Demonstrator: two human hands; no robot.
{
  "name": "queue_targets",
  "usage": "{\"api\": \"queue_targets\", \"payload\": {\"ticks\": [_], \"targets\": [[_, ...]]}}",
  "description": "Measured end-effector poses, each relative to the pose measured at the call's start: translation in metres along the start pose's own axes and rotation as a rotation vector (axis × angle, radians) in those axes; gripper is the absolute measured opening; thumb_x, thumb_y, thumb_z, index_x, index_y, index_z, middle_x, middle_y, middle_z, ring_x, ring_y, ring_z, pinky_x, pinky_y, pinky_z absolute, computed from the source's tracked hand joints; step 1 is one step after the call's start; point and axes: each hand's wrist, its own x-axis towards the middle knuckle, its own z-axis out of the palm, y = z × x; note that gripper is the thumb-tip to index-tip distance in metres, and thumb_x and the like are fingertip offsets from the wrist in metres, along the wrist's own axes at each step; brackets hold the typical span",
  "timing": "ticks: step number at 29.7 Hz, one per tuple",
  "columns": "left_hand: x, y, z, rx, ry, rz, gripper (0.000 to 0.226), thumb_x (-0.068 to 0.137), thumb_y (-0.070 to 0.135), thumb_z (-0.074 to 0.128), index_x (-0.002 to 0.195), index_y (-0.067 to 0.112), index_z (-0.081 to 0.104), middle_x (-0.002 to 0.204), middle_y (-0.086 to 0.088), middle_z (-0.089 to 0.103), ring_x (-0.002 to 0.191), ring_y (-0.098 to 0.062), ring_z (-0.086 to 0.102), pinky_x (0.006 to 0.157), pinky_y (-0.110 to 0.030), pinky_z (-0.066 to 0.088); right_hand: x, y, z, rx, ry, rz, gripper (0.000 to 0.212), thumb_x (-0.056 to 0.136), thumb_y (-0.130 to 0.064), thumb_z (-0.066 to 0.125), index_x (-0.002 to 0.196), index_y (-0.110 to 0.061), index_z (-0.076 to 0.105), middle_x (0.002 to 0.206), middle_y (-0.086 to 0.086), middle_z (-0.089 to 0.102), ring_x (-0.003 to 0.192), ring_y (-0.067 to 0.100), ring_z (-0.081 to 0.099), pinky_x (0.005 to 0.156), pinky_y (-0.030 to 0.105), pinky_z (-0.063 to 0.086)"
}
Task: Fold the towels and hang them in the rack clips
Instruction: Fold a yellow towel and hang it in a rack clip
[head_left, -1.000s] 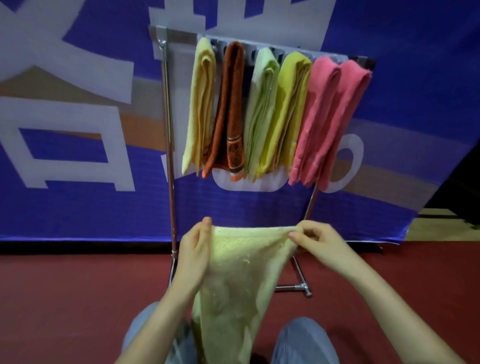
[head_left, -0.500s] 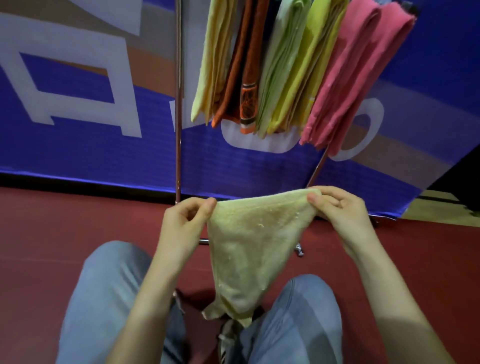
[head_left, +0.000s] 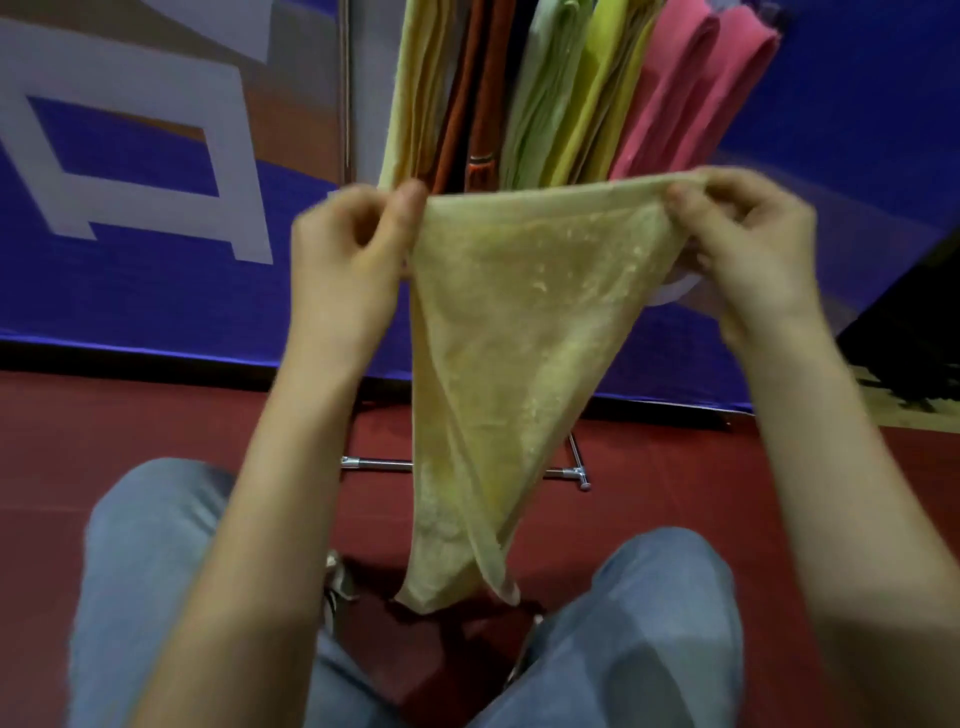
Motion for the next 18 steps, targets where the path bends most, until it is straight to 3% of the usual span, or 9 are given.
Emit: {"api": "queue_targets", "payload": {"ticks": [3,7,10,14,18], "targets": [[0.035,0.033,-0.003,0.059,-0.037,0.193,0.022,0.091,0.033,0.046,0.069,0.030,0.052,0.064,0.009,0.052,0.060,-0.003,0.055,0.060,-0.027,0.052,0.021,-0.038,-0.004,-0.017,0.054,-0.173,0.011,0.081,-0.017,0.062,0.078,-0.027,0.061,0.060,-0.022,0.065,0.066,-0.005,0.059,0.062,0.018,0.049],[0.053,0.046,-0.002,0.075,-0.049,0.238,0.021,0.091,0.034,0.047,0.070,0.031,0.052,0.066,0.007,0.053,0.065,-0.013,0.061,0.059,-0.029,0.056,0.035,-0.048,-0.009,0.004,0.042,-0.213,0.009,0.079,-0.021,0.063,0.077,-0.029,0.061,0.061,-0.023,0.065,0.068,-0.006,0.058,0.063,0.018,0.047],[0.049,0.031,0.002,0.107,-0.058,0.156,0.025,0.090,0.033,0.049,0.067,0.026,0.055,0.061,0.003,0.054,0.053,-0.004,0.057,0.053,-0.026,0.054,0.032,-0.025,-0.008,0.008,0.046,-0.126,0.013,0.078,-0.014,0.064,0.075,-0.026,0.062,0.054,-0.021,0.064,0.058,-0.007,0.056,0.058,0.015,0.047],[0.025,0.005,0.009,0.121,-0.079,-0.025,0.033,0.090,0.030,0.051,0.078,0.001,0.062,0.061,-0.005,0.054,0.048,-0.004,0.053,0.048,-0.022,0.054,0.011,0.014,-0.010,0.011,0.021,0.041,0.016,0.080,-0.009,0.064,0.073,-0.023,0.062,0.049,-0.017,0.064,0.049,-0.004,0.057,0.047,0.012,0.046],[-0.002,-0.012,0.009,0.094,-0.125,-0.188,0.030,0.090,0.028,0.051,0.072,0.006,0.061,0.061,-0.005,0.055,0.047,-0.001,0.056,0.047,-0.017,0.052,-0.017,0.043,-0.006,0.053,0.007,0.195,0.019,0.082,-0.005,0.061,0.071,-0.020,0.059,0.047,-0.016,0.064,0.046,-0.005,0.056,0.042,0.012,0.046]]}}
